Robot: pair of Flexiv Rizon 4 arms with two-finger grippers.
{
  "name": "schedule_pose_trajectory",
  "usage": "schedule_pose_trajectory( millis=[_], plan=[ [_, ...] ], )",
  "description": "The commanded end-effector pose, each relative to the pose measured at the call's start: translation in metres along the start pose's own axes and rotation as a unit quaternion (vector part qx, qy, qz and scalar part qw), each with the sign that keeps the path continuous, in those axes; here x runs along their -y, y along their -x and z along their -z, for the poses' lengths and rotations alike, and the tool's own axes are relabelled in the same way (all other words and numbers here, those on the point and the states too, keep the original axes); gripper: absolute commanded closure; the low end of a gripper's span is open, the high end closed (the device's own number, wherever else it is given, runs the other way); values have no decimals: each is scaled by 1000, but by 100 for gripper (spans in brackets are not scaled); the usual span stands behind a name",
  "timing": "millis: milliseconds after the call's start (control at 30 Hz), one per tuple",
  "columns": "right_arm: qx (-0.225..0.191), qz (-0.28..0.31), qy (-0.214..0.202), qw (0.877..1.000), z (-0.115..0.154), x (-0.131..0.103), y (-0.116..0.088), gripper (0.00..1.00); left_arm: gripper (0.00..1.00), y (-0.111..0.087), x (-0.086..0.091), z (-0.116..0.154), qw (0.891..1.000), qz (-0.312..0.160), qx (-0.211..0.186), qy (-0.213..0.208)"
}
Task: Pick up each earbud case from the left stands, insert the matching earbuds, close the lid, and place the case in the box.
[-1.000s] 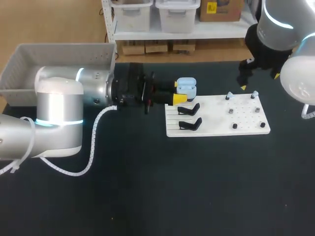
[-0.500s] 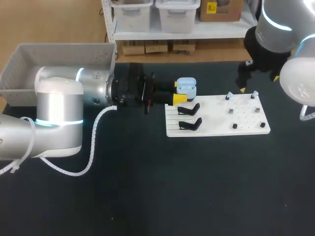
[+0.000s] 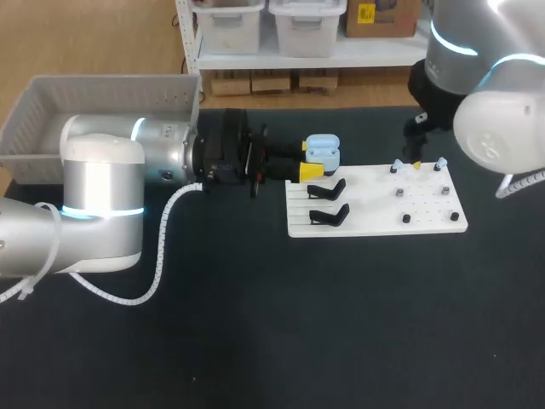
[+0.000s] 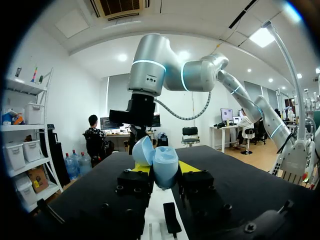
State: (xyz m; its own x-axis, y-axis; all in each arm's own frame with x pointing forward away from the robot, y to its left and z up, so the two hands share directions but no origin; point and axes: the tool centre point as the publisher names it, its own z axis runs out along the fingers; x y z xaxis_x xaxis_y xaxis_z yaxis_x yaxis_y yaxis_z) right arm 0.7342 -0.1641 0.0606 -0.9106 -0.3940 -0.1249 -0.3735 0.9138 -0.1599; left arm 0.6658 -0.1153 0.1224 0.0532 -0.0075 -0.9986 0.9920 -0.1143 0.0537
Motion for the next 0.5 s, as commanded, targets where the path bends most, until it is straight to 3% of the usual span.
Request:
schedule_pose_trajectory(
  millis=[33,100,200,233,500],
  plan=[
    [-15,1,6,1000,-11,9,7,6,100,-1,1,0,1000,-2,1,2],
    [-20,3,8,1000,-13,12,7,19,100,-1,1,0,1000,-2,1,2],
    [-22,9,13,1000,-16,13,6,46,100,-1,1,0,1000,-2,1,2],
    [-22,10,14,1000,-17,13,6,50,100,-1,1,0,1000,-2,1,2],
    [-26,19,16,999,-24,14,4,53,100,-1,1,0,1000,-2,1,2]
  ],
)
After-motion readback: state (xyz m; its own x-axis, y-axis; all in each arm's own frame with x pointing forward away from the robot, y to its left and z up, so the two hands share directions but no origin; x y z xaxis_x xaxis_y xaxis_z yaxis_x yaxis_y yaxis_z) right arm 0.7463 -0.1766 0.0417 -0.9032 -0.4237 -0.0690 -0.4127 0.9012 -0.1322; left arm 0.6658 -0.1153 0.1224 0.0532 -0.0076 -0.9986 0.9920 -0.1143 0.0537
